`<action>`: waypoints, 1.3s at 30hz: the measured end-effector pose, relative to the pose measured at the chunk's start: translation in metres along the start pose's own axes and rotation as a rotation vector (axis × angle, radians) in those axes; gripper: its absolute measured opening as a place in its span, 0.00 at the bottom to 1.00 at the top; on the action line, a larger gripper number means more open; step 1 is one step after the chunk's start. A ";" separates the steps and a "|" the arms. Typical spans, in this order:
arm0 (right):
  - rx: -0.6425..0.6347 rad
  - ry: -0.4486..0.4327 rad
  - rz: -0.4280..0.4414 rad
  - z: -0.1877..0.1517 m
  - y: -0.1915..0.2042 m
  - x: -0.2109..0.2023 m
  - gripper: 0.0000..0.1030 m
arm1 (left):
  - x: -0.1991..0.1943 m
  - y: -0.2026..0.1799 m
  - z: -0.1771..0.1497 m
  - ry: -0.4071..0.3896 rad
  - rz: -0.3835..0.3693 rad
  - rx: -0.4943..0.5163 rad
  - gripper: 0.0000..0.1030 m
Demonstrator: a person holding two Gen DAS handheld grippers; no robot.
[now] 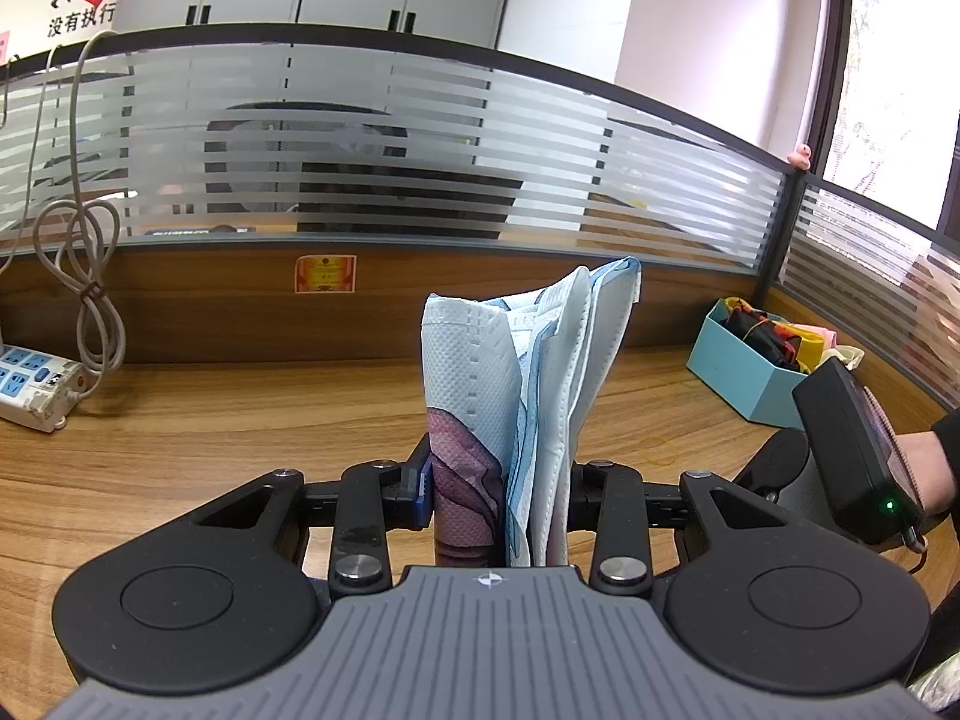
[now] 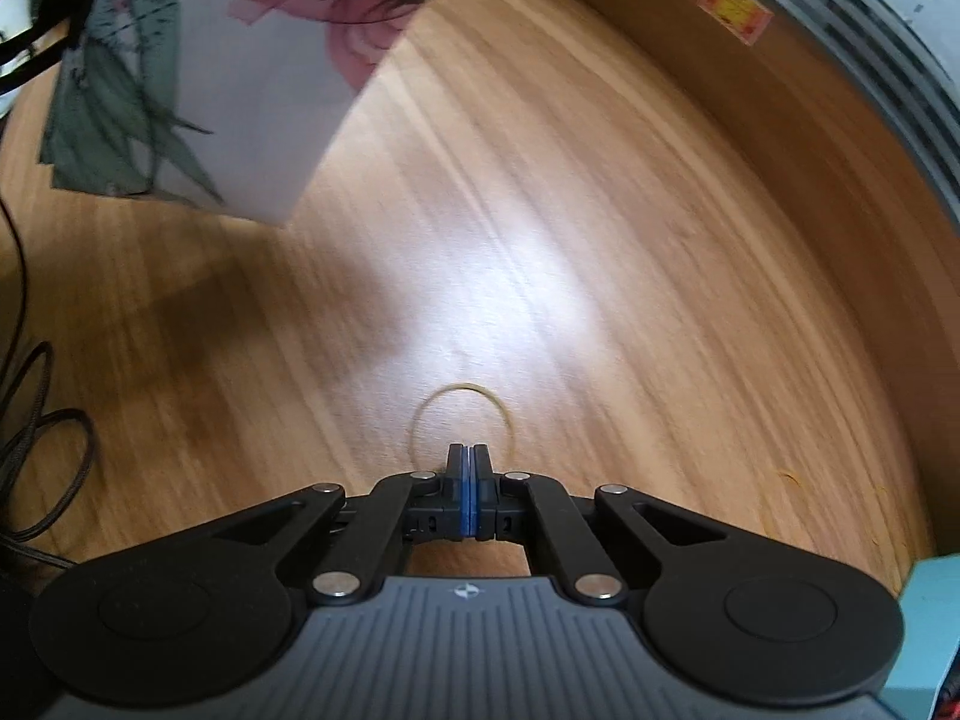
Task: Fold shopping bag
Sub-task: 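Open the right tool and swing it toward the light-blue box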
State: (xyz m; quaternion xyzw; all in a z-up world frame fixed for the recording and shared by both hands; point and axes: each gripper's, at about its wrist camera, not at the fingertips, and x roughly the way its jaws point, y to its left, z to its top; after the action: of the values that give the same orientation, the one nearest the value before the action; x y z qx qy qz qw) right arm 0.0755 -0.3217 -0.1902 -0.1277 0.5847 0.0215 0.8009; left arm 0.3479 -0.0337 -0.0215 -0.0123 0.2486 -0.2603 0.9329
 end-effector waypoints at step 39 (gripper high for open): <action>0.888 -0.316 -0.382 -0.028 -0.099 -0.208 0.99 | -0.037 -0.046 0.065 -0.009 -0.060 0.128 0.37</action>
State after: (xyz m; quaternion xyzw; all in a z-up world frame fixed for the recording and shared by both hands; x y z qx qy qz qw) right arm 0.0019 -0.4006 0.0151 0.1252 0.3752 -0.3570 0.8462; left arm 0.3287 -0.0620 0.0594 0.0388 0.2265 -0.3034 0.9247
